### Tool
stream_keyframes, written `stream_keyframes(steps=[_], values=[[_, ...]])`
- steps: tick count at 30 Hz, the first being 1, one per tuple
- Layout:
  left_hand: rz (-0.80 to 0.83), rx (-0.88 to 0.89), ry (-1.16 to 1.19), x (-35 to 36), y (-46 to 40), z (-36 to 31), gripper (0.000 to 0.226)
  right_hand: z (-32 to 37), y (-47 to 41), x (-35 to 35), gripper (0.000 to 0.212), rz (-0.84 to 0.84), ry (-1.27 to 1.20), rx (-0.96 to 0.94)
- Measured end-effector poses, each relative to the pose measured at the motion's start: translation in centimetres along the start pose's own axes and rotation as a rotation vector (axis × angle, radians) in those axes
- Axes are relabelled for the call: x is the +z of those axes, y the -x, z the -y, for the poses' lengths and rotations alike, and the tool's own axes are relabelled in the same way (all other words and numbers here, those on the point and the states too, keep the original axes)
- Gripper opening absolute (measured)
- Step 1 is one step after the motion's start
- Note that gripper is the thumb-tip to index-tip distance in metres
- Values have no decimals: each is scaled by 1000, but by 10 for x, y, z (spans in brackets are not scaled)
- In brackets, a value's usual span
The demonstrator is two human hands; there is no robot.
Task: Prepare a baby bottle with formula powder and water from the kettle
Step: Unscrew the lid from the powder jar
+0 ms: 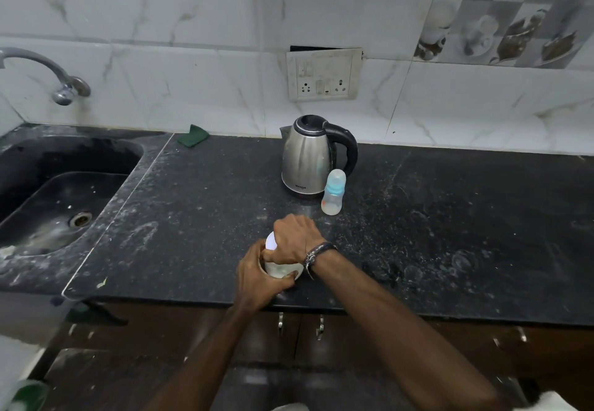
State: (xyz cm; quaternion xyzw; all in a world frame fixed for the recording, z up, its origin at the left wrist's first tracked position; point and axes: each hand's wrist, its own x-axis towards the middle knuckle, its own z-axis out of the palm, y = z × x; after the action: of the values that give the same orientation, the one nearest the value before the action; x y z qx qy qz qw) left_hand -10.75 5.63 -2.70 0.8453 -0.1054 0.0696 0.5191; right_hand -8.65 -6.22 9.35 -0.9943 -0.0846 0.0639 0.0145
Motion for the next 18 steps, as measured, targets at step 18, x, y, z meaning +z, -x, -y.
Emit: stream_keyframes(steps=[18], values=[[13,-19,17,1,4,-2,80,-15,-1,-23,48,264,-124,-179]])
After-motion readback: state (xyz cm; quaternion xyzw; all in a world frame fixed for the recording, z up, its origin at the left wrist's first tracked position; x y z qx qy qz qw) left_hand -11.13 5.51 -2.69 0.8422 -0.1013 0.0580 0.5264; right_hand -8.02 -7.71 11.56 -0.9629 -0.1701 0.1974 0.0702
